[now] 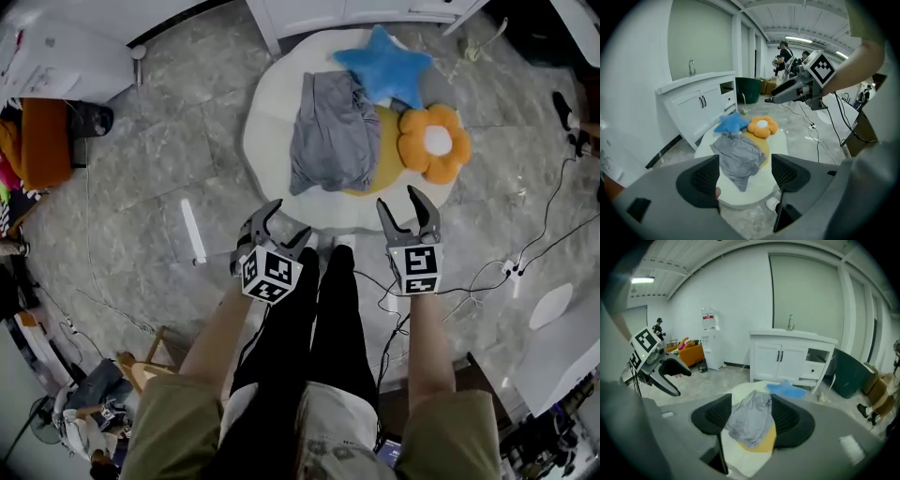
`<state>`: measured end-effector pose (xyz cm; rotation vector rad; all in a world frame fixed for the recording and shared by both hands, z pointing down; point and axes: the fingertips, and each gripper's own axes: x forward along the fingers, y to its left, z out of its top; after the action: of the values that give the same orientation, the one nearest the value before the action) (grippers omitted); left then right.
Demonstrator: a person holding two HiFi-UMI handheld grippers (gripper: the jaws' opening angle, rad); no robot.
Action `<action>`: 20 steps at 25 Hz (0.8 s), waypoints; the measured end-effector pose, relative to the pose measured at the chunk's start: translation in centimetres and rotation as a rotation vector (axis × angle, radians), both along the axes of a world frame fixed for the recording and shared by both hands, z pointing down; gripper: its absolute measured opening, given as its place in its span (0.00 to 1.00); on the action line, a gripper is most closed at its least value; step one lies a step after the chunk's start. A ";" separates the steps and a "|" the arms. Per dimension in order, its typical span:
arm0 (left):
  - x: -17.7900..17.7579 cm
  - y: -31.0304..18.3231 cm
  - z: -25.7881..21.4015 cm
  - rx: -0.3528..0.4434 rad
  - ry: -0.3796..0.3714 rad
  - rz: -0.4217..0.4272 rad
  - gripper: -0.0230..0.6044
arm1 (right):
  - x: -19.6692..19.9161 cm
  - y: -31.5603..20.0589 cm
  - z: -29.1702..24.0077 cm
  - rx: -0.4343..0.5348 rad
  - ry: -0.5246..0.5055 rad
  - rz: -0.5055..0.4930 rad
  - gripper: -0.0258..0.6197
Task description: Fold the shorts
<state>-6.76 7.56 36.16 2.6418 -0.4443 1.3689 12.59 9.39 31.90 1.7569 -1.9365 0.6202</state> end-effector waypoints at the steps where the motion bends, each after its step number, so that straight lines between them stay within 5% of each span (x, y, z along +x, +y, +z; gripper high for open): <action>1: 0.4 0.2 1.9 -0.011 -0.016 0.008 0.57 | -0.2 0.0 2.2 -0.020 0.003 -0.023 0.44; 12: 4.0 1.8 22.5 -0.060 -0.122 0.091 0.57 | -2.3 3.2 26.4 -0.272 0.052 -0.269 0.44; 20: 5.8 2.0 37.8 0.006 -0.257 0.222 0.57 | -1.1 2.6 35.2 -0.207 0.062 -0.243 0.44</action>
<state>-1.00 9.53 73.92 2.5921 -0.1831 1.7865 11.53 12.00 67.08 1.3749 -1.9287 0.6452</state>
